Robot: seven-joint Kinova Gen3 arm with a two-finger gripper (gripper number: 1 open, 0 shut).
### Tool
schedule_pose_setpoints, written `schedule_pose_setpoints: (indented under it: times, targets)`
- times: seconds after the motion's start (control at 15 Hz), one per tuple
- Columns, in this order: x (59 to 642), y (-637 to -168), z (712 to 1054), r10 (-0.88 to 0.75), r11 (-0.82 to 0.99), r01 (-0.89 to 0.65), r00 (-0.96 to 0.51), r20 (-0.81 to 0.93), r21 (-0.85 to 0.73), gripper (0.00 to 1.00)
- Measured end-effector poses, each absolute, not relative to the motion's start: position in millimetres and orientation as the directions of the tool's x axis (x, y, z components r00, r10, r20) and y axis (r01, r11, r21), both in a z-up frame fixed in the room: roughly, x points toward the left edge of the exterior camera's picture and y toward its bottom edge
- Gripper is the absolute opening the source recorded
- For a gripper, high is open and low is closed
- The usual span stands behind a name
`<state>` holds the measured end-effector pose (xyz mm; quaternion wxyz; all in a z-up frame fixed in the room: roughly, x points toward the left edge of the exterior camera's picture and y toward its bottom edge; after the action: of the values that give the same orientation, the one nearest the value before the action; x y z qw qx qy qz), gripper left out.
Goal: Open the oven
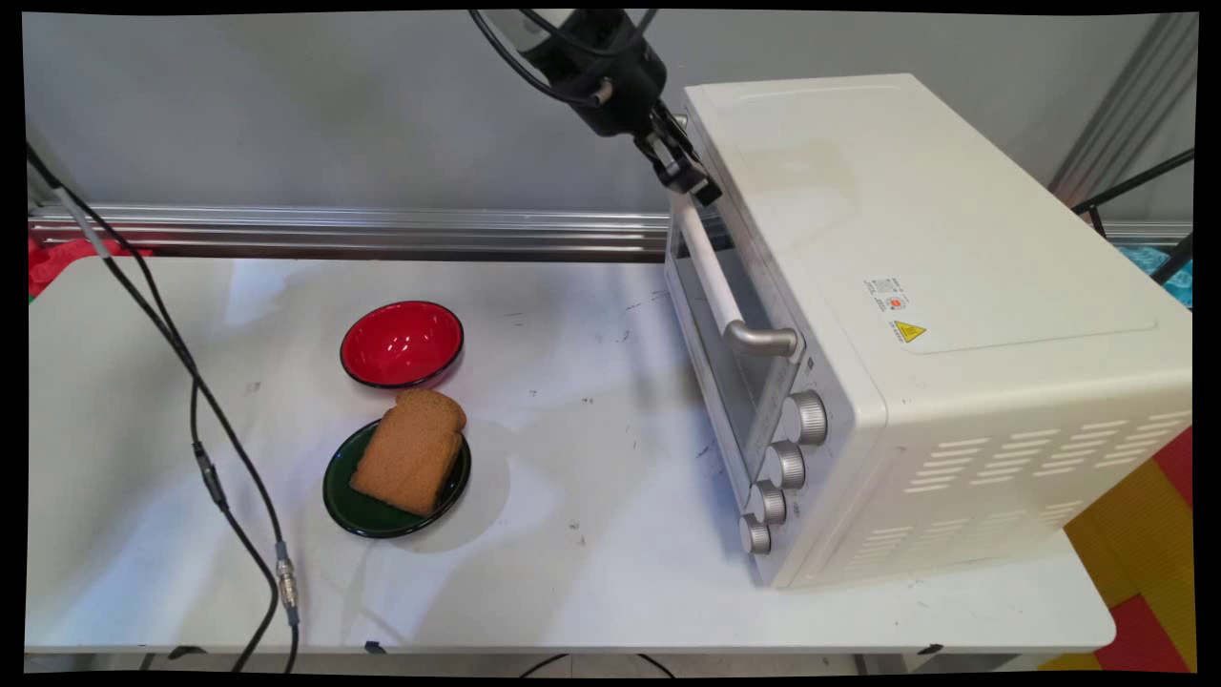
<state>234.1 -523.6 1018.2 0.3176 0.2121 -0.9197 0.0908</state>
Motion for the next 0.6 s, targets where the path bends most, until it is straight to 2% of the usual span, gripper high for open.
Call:
schedule_pose_setpoints:
  times: [0.6]
  targets:
    - [222.0,-532.9,993.3,-0.332,0.891,-0.451,-0.729,0.599,-0.054,0.00]
